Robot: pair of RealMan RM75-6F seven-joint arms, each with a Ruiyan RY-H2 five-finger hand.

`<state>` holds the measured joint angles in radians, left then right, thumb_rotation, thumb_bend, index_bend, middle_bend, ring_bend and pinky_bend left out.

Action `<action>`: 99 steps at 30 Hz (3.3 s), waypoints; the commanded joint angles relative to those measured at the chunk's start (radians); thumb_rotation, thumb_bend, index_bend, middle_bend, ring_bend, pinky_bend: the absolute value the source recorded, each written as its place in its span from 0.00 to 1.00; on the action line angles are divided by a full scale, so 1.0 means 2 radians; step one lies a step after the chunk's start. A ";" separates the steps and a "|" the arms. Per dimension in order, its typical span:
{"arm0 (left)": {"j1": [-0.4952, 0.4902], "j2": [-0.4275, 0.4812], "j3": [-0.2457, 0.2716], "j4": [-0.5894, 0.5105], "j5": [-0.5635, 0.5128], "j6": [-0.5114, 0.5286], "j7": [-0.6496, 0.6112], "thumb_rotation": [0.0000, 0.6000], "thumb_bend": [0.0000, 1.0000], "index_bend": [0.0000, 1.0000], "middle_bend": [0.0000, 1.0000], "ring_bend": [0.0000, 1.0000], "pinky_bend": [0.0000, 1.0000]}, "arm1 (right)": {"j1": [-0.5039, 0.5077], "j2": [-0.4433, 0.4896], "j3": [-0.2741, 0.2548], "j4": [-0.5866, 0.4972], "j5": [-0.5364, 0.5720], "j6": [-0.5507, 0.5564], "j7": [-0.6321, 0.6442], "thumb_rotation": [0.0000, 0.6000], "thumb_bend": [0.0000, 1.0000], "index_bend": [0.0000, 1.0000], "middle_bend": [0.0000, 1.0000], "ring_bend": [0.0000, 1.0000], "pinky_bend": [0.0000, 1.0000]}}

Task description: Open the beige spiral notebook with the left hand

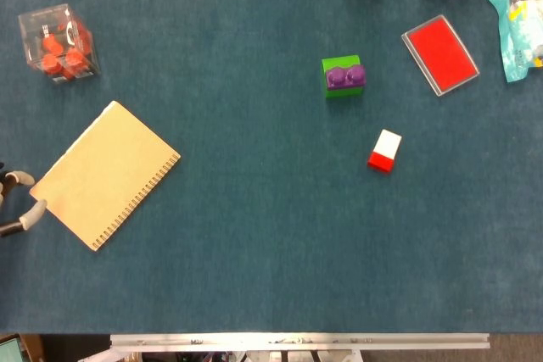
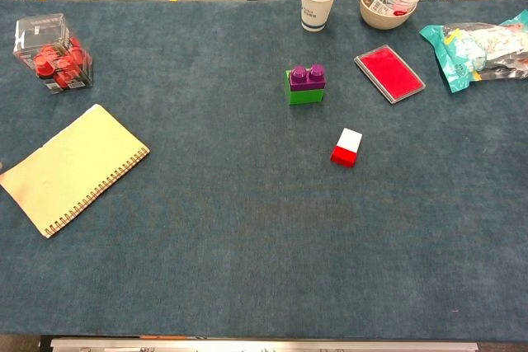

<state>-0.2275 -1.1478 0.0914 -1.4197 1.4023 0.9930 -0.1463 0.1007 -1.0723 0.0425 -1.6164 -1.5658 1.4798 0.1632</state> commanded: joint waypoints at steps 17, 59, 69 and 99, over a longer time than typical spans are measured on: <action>-0.008 0.000 0.009 -0.018 0.006 -0.013 0.006 0.00 0.24 0.25 0.31 0.10 0.11 | -0.003 0.001 -0.001 0.000 0.000 0.003 0.001 1.00 0.39 0.31 0.30 0.21 0.29; -0.085 0.056 -0.018 -0.146 0.102 0.010 0.022 0.45 0.24 0.21 0.20 0.11 0.11 | -0.008 -0.004 -0.002 0.017 0.001 0.005 0.017 1.00 0.39 0.31 0.30 0.21 0.29; -0.150 0.011 -0.016 -0.136 0.161 -0.036 0.016 0.29 0.24 0.26 0.20 0.08 0.10 | -0.008 -0.003 -0.001 0.012 0.005 0.003 0.010 1.00 0.39 0.31 0.30 0.21 0.29; -0.217 -0.100 -0.034 -0.064 0.029 -0.139 0.169 0.13 0.24 0.26 0.17 0.01 0.07 | -0.013 -0.002 0.000 0.017 0.014 0.003 0.012 1.00 0.39 0.31 0.30 0.21 0.29</action>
<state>-0.6605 -1.3458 0.0218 -1.5545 1.4682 0.7185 0.1859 0.0751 -1.0759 0.0432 -1.5818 -1.5385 1.4850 0.1881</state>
